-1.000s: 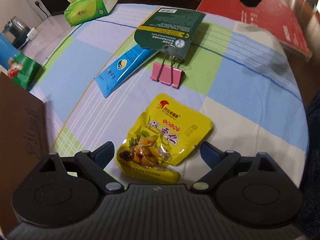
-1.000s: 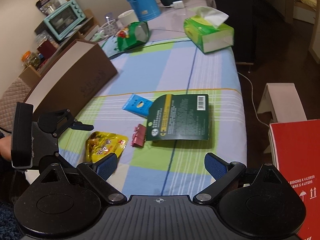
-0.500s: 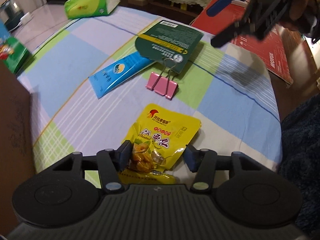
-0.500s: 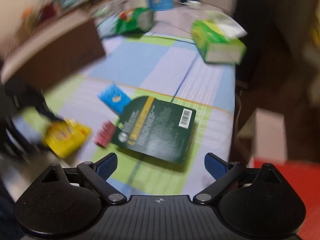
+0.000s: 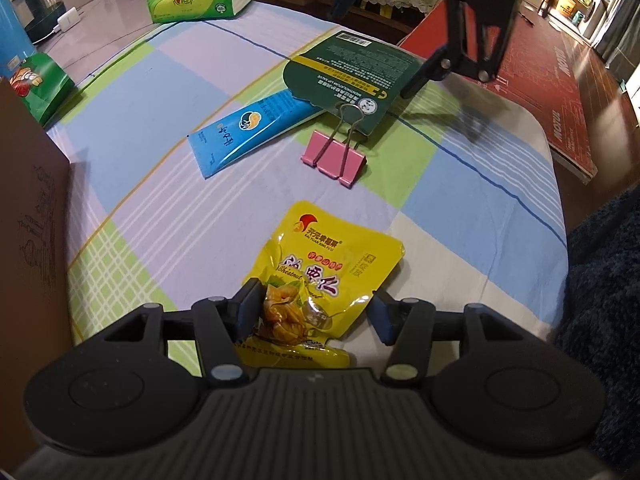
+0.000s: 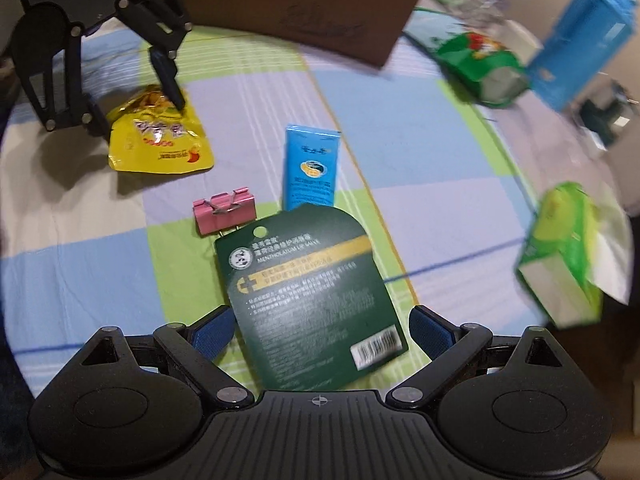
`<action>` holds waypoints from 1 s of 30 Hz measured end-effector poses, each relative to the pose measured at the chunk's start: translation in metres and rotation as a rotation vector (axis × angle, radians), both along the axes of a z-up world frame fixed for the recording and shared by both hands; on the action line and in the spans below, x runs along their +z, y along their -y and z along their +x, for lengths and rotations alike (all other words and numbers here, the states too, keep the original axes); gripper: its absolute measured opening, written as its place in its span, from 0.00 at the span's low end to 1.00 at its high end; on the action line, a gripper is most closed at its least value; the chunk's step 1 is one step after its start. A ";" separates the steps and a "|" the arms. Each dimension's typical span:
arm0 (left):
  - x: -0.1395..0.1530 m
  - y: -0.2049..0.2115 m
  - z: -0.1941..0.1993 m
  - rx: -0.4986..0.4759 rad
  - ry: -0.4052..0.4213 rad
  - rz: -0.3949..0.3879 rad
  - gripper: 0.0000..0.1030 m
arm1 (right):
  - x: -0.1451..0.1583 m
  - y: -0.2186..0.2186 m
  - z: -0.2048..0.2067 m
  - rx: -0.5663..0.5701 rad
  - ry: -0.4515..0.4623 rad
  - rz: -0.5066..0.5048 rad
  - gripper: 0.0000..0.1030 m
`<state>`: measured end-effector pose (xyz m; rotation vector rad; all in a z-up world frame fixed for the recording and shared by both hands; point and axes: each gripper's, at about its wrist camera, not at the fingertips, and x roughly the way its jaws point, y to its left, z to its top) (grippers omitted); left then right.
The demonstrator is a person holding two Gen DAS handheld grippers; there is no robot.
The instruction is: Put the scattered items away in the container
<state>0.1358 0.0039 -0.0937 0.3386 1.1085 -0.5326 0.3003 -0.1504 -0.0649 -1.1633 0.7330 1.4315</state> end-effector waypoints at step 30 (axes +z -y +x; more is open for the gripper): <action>0.022 0.007 -0.010 0.058 0.023 0.037 0.46 | 0.042 0.037 -0.028 -0.455 -0.299 0.229 0.88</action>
